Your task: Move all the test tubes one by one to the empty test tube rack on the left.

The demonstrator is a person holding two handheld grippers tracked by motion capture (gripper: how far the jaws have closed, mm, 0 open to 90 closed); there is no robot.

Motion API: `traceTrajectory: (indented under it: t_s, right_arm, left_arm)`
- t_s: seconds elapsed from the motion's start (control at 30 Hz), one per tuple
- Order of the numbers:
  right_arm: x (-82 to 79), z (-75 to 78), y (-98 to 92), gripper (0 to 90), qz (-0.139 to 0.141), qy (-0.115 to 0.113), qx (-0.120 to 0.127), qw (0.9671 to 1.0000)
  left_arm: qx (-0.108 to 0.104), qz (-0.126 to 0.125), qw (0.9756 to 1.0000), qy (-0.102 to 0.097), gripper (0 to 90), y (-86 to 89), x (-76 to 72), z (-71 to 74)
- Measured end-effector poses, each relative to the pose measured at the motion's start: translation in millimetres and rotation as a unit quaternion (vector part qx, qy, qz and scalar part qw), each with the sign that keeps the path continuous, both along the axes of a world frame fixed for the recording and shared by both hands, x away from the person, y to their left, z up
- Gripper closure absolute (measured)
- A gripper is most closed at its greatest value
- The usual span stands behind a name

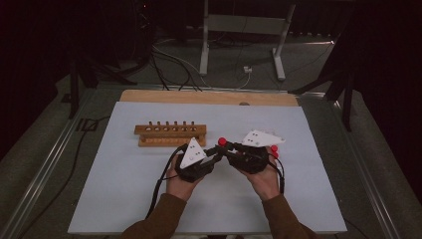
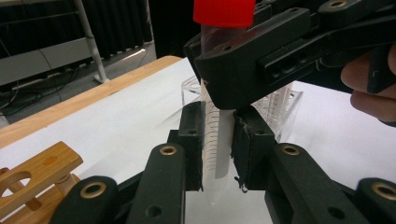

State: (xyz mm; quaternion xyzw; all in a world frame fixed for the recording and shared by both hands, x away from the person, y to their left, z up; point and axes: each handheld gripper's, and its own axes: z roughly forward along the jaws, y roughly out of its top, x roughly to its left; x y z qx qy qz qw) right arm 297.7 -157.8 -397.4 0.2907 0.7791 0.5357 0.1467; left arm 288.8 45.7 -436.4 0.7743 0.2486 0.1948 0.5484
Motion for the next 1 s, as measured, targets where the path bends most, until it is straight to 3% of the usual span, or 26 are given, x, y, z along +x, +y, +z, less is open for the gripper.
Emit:
traceTrajectory:
  t_s: [0.13,0.33,0.5,0.6,1.0]
  right_arm:
    - [-0.3,0.1,-2.4,67.0,0.0,0.004,0.008,1.0]
    - [-2.3,3.4,-17.2,40.6,-0.018,-0.002,0.021,0.9996]
    - [-4.4,0.9,-31.4,23.1,-0.051,-0.009,0.018,0.9985]
    - [-4.7,-1.7,-40.2,16.4,-0.067,-0.01,0.015,0.9976]
    - [-8.6,-4.7,-76.2,3.4,-0.101,-0.018,0.013,0.9947]
  left_arm:
    - [0.005,0.007,1.0,-0.001,76.1,1.1,1.6,-0.8]
    - [-0.001,0.029,0.9996,-0.002,76.1,12.2,7.7,0.3]
    - [-0.01,0.042,0.999,-0.006,76.1,20.6,10.2,3.2]
    - [-0.013,0.049,0.9987,-0.007,76.1,24.1,11.8,4.1]
    - [-0.021,0.079,0.9965,-0.014,76.0,40.9,22.0,8.4]
